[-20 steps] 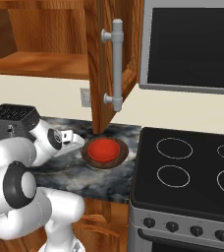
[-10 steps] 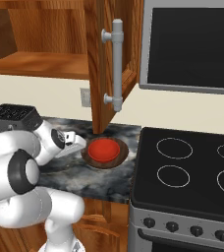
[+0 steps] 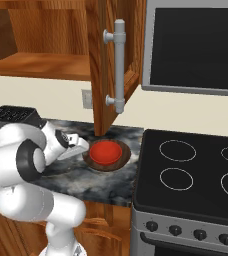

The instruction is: Pick up the bowls on the counter and stack them on top of one another in the open cabinet. Place the smaller bowl on top of the larger bowl.

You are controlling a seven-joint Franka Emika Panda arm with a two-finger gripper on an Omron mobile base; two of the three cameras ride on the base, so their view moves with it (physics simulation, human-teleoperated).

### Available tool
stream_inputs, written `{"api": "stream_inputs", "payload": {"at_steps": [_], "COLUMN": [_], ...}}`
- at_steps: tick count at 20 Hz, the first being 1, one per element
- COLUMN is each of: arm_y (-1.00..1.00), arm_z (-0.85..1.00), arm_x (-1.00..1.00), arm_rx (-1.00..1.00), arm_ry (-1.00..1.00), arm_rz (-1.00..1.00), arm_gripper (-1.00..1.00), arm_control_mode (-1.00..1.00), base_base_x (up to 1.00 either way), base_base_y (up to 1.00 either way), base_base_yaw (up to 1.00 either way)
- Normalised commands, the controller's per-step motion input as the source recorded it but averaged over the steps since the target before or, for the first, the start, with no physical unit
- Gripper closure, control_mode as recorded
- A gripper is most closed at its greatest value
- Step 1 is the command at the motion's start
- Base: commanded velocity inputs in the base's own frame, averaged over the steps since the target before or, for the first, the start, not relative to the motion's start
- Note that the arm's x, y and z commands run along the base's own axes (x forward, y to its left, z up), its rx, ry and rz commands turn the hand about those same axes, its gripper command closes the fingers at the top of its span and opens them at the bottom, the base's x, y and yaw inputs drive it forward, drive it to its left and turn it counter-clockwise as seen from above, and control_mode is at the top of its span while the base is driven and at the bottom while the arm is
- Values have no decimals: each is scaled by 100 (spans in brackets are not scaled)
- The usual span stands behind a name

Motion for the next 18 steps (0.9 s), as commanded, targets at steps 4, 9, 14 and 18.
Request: {"api": "stream_inputs", "payload": {"at_steps": [4, 9, 14, 18], "arm_y": [0, 0, -2, -5], "arm_z": [-19, -18, -17, -15], "arm_x": [14, 14, 15, 15], "arm_rx": [0, -1, -2, -2], "arm_ry": [0, 0, 0, 0], "arm_rz": [-2, -1, -1, -2], "arm_gripper": [-100, -100, -100, -100], "arm_control_mode": [-100, -100, -100, -100], "base_base_x": [0, 0, 0, 0], "base_base_y": [0, 0, 0, 0], "base_base_yaw": [0, 0, 0, 0]}}
